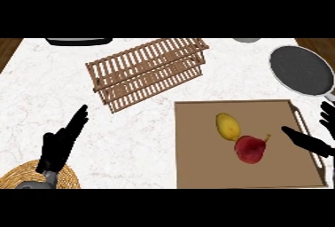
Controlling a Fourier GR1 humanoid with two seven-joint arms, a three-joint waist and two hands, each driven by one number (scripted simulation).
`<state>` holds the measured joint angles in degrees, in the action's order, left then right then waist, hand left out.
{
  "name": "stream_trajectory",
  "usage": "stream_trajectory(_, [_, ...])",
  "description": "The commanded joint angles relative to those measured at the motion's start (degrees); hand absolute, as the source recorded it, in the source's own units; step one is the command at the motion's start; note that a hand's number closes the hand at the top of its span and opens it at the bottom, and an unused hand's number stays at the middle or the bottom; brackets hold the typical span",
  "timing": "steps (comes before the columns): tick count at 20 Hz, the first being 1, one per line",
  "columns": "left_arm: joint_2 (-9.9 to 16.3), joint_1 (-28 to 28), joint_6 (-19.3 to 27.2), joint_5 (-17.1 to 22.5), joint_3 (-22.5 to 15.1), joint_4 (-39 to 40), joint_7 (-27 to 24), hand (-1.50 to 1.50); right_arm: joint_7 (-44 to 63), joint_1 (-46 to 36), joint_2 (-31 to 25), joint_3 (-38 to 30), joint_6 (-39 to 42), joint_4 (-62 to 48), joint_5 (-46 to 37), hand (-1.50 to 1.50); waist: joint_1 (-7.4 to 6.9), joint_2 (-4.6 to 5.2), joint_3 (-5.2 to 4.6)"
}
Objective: Pick the lemon from the tray and place it in the tiered shelf
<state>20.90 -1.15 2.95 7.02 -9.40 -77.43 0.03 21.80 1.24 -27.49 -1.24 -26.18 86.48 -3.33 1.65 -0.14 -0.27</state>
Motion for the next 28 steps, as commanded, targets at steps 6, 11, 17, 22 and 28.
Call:
stream_trajectory(6, [-3.96, -0.12, 1.22, -2.66, -3.13, -1.62, 3.72, 0.0, 15.32, -0.48, -3.18, 6.71, 7.44, 22.88, -0.85, -1.5, -1.2, -0.11, 0.13])
stream_trajectory(11, [-1.86, -0.09, -1.99, -1.88, -1.88, -0.29, 1.25, 0.0, 34.72, -9.82, -7.64, 11.64, 16.52, 22.45, 0.61, -1.5, -2.65, 0.21, 0.03])
stream_trajectory(17, [-2.18, -2.78, -1.59, -2.74, -2.76, -1.52, 4.21, 0.0, 47.64, -15.75, -18.32, 22.0, 29.72, 17.15, -9.14, -1.5, -4.44, 0.51, -0.15])
stream_trajectory(22, [-2.62, -2.4, -2.25, -2.35, -2.78, -1.43, 3.65, 0.0, 57.7, -26.34, -14.97, 28.48, 34.39, 10.88, -13.07, -1.5, -6.11, 0.66, -0.04])
stream_trajectory(28, [-3.32, -3.1, -1.59, -3.81, -2.96, -0.16, 2.87, 0.0, 62.86, -35.88, -3.08, 32.21, 36.83, 2.0, -10.7, -1.5, -4.56, 0.43, 0.08])
